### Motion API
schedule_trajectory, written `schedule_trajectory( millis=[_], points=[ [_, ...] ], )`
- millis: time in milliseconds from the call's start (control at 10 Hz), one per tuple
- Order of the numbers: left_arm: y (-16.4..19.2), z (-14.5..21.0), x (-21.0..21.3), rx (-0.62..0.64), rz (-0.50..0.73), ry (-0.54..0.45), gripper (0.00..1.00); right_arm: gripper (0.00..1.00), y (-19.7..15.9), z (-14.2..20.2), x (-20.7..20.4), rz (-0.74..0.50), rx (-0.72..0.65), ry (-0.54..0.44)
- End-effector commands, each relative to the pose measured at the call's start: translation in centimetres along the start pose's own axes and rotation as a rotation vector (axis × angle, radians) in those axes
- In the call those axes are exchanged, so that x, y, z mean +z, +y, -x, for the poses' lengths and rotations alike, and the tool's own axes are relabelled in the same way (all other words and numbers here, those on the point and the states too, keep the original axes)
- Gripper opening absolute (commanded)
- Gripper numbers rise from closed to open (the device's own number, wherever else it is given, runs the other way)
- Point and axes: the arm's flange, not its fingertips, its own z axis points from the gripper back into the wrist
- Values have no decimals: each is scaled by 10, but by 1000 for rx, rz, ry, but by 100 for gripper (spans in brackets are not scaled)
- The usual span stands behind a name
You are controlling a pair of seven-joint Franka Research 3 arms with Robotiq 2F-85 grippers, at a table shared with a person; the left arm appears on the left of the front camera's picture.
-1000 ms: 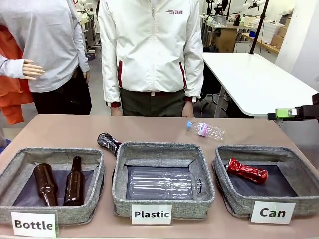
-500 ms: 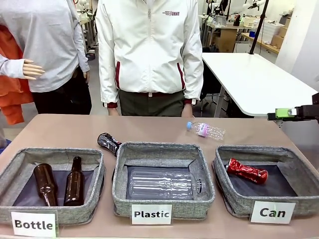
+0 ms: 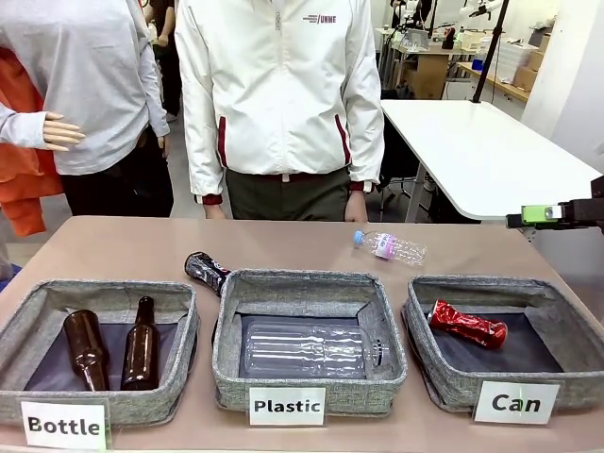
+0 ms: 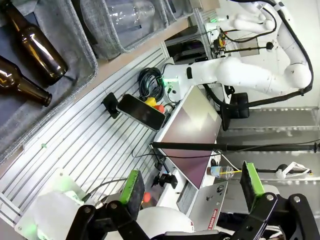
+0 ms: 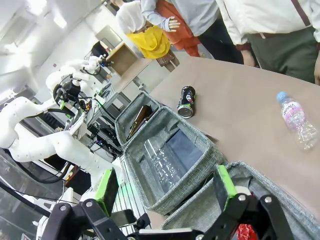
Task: Sort the can waste into the basket.
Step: Pick up the can waste from the table and place it in the right Fabric basket.
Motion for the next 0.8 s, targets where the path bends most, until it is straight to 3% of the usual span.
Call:
schedule_trajectory(
  millis=[0, 200, 300, 500, 700],
  points=[
    [-1, 5, 1, 8, 8, 6, 100, 100, 0, -1, 2, -8, 18, 3],
    [0, 0, 0, 0, 0, 0, 100, 100, 0, -1, 2, -8, 18, 3],
    [-21, -6, -11, -66, -150, 2, 100, 100, 0, -1, 2, -8, 18, 3],
    [-50, -69, -36, -52, -333, 15, 100, 100, 0, -1, 2, -8, 18, 3],
    [-48, -140, -78, -8, -579, -37, 100, 100, 0, -1, 2, -8, 18, 3]
  ],
)
